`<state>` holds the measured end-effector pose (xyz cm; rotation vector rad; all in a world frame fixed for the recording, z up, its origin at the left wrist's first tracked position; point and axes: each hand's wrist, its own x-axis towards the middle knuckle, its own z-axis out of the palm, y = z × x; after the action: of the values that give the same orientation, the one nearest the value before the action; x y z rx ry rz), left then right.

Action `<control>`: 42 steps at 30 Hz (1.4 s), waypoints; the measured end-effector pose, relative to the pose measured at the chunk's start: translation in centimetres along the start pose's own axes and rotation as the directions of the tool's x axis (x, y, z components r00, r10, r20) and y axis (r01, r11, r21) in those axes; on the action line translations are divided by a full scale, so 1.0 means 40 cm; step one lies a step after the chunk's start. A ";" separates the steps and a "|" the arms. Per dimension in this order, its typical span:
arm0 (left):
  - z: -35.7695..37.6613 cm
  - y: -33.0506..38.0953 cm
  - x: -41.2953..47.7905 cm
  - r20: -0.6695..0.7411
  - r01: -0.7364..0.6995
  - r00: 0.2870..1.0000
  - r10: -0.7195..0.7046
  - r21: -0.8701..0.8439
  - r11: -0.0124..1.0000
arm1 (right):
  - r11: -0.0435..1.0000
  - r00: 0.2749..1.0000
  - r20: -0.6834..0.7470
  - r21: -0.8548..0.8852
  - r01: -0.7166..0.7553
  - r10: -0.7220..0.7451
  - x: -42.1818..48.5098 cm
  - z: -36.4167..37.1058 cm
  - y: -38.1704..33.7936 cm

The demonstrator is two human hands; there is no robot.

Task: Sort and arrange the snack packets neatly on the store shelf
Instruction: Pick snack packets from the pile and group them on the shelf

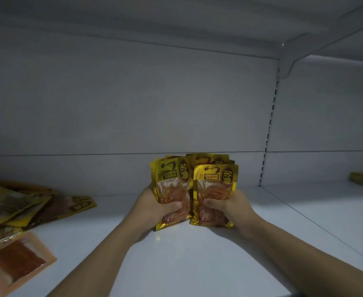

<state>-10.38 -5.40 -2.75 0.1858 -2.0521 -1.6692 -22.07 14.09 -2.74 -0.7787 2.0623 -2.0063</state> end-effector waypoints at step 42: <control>1.065 0.281 0.112 0.269 0.007 0.963 -0.026 0.071 0.997 | 0.961 0.987 -0.157 0.274 0.019 0.026 -0.176 -0.987 -0.100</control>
<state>-31.16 33.21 3.37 -0.0040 -2.3154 -1.7131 -33.24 52.42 2.89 -0.5781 1.7977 -2.3544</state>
